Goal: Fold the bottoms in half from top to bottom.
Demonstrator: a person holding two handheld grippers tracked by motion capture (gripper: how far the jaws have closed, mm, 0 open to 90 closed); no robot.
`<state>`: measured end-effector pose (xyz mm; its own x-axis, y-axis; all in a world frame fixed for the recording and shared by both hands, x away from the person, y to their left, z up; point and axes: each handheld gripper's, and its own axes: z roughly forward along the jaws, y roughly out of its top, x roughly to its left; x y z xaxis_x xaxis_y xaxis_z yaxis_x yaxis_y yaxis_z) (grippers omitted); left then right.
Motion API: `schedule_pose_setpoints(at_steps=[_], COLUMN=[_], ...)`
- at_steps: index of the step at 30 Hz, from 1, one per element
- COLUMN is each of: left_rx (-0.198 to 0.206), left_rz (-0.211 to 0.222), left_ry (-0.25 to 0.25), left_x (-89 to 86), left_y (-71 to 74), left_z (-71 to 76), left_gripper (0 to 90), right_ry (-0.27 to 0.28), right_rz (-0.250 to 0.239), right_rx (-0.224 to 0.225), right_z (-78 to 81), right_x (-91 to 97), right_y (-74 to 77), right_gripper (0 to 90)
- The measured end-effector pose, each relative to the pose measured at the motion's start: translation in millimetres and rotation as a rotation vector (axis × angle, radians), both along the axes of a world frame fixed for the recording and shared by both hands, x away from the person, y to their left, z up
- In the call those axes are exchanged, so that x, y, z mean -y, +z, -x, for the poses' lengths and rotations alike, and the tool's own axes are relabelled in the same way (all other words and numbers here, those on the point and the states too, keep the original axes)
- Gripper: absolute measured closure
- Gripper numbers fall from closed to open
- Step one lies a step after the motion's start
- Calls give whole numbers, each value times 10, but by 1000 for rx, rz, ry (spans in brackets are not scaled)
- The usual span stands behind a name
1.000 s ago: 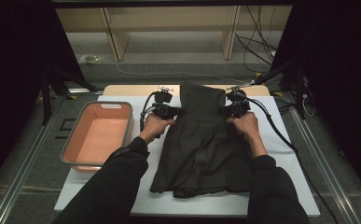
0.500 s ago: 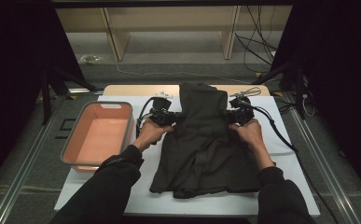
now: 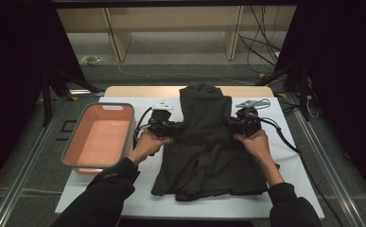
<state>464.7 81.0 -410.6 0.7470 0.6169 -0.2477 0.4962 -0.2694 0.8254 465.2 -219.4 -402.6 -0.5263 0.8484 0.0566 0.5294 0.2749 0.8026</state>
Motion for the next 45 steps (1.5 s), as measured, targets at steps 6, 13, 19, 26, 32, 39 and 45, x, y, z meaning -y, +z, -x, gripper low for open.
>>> schedule_pose_setpoints(at_steps=[6, 13, 19, 26, 32, 39, 45], left_rx=[2, 12, 16, 25, 39, 55, 44], left_rz=[-8, -21, -30, -49, -64, -98, -100], left_ry=[-17, -43, -53, -68, -77, -99, -107], left_x=[-27, -73, -91, -84, -73, -45, -39], left_y=[-35, -83, -133, -181, -230, -299, -332], left_z=[101, 246, 366, 467, 562, 701, 750], left_gripper=[838, 835, 835, 834, 831, 821, 788], right_ry=[10, 29, 43, 51, 57, 64, 73], right_rz=[-13, -29, -35, -30, -22, 0, 16], right_rx=[7, 25, 37, 46, 46, 59, 52], right_z=[115, 309, 471, 607, 732, 893, 987], right_x=[5, 26, 43, 57, 77, 94, 113], right_y=[-8, -18, -49, -99, -140, -208, -270], right_gripper=[789, 788, 788, 788, 788, 790, 793])
